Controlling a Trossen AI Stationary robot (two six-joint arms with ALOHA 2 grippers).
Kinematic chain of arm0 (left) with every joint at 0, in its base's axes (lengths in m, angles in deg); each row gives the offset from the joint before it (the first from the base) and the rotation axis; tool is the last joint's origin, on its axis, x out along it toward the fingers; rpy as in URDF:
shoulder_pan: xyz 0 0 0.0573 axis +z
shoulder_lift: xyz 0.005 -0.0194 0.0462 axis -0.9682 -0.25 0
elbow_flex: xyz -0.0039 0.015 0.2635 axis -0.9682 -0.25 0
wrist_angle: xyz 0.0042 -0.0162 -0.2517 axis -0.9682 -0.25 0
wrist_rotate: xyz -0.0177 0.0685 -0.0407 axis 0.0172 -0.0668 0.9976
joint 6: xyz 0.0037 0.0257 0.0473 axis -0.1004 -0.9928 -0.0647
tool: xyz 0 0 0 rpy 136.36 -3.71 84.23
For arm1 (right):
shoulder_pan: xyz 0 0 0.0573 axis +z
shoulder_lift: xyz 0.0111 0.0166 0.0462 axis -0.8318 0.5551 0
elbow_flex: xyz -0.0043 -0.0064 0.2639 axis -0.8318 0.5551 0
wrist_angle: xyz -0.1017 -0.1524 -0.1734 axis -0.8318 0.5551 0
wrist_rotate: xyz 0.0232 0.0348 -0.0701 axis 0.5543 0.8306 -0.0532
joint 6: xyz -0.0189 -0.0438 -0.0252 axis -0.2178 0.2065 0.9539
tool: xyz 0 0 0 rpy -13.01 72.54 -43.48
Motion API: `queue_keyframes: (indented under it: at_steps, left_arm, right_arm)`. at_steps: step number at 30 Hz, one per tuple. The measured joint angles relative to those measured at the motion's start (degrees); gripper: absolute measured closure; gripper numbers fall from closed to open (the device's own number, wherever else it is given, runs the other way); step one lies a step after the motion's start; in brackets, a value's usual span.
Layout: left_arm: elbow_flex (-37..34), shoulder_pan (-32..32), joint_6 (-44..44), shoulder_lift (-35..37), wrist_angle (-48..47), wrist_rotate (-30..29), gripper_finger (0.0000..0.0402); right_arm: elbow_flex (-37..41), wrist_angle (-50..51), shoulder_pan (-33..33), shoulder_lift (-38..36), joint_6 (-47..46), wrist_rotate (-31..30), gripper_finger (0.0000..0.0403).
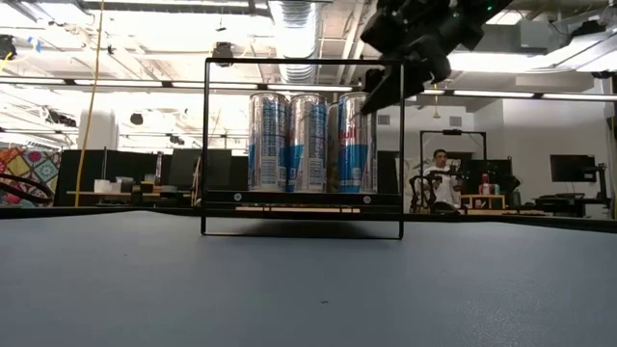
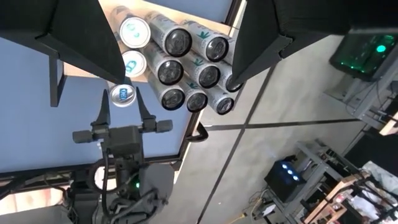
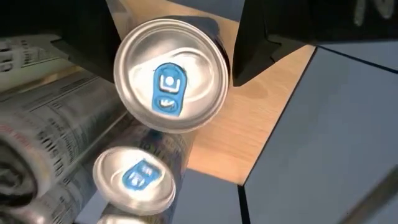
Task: Place canned beverage on shelf
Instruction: Put the blue soda can on the shelf
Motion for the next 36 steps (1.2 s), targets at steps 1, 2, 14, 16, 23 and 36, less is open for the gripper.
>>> queue_keyframes:
  at_steps: [1,2,14,16,23,36]
  left_arm:
    - [0.0,0.0,0.3,0.02,-0.04,0.0,0.0118]
    - [0.0,0.0,0.45,0.01,-0.03,0.0,0.0118]
    - [0.02,-0.01,1.0,0.02,-0.02,-0.07,0.0118]
    - [0.02,0.0,1.1,0.01,-0.01,-0.07,0.0118]
    - [0.02,-0.02,2.23,0.0,0.0,-0.07,0.0118]
    - [0.02,0.0,4.75,0.01,-1.17,-0.07,0.0118]
  right_arm:
    - [0.02,0.1,0.0,0.36,0.02,0.02,0.0127]
    - [0.02,0.09,0.04,0.61,-0.04,0.02,0.0127]
    - [0.02,1.16,0.54,-2.08,-10.93,-1.96,0.0157]
    - [0.02,1.09,1.17,-2.09,-11.89,-2.56,0.017]
    - [0.02,0.78,3.57,-1.92,-13.24,-7.55,0.0192]
    - [-0.03,2.86,8.66,-1.87,-28.19,-21.55,0.0189]
